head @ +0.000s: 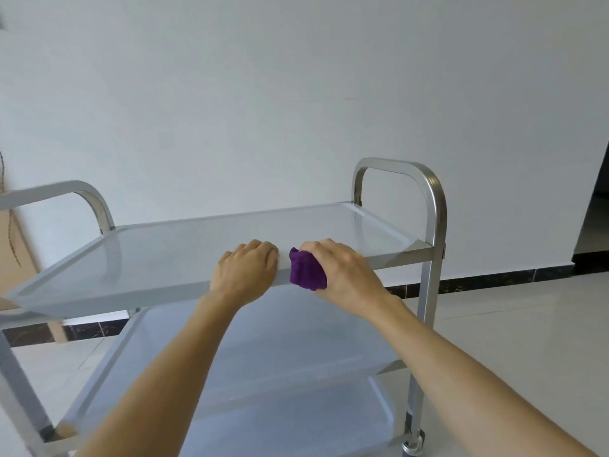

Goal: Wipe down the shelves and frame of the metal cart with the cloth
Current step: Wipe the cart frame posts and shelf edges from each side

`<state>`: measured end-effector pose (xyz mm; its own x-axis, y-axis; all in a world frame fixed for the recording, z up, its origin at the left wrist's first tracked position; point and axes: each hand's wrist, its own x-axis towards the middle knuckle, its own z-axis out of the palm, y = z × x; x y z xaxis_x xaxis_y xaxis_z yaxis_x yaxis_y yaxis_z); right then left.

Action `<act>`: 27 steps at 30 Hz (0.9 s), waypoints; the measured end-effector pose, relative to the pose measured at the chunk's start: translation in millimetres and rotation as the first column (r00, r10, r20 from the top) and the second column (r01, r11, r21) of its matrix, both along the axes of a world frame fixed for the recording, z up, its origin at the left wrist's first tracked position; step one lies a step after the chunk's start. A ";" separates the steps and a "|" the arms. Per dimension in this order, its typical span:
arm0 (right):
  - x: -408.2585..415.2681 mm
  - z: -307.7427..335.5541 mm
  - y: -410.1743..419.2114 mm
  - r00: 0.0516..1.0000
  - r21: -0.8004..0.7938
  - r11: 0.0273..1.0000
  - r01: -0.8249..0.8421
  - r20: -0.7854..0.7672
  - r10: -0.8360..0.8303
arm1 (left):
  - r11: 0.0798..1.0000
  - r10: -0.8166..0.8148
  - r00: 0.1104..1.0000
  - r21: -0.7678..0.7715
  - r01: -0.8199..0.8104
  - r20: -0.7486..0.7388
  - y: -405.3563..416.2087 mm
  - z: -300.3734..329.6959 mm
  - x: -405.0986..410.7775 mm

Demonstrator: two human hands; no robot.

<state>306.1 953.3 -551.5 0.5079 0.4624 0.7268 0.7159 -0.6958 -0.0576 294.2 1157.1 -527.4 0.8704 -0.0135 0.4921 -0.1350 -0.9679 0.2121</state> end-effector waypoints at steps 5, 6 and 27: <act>8.7 3.1 -48.8 0.997 -0.016 0.999 0.044 -0.061 -0.045 | 0.996 -0.005 0.997 0.092 -0.002 0.083 8.1 -11.4 -3.5; 10.3 2.4 -63.9 0.995 -0.003 0.998 0.064 -0.072 -0.064 | 0.996 -0.007 0.998 0.090 0.001 0.070 8.4 -10.3 -3.3; 6.4 5.7 -72.5 0.991 -0.090 0.989 0.117 -0.056 -0.123 | 0.992 0.021 0.996 0.121 -0.032 0.085 31.3 -9.7 -9.4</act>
<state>312.5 880.8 -545.8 0.6056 0.4552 0.6527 0.6239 -0.7807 -0.0343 284.8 1188.4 -537.1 0.8275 -0.0551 0.5587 -0.1211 -0.9893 0.0818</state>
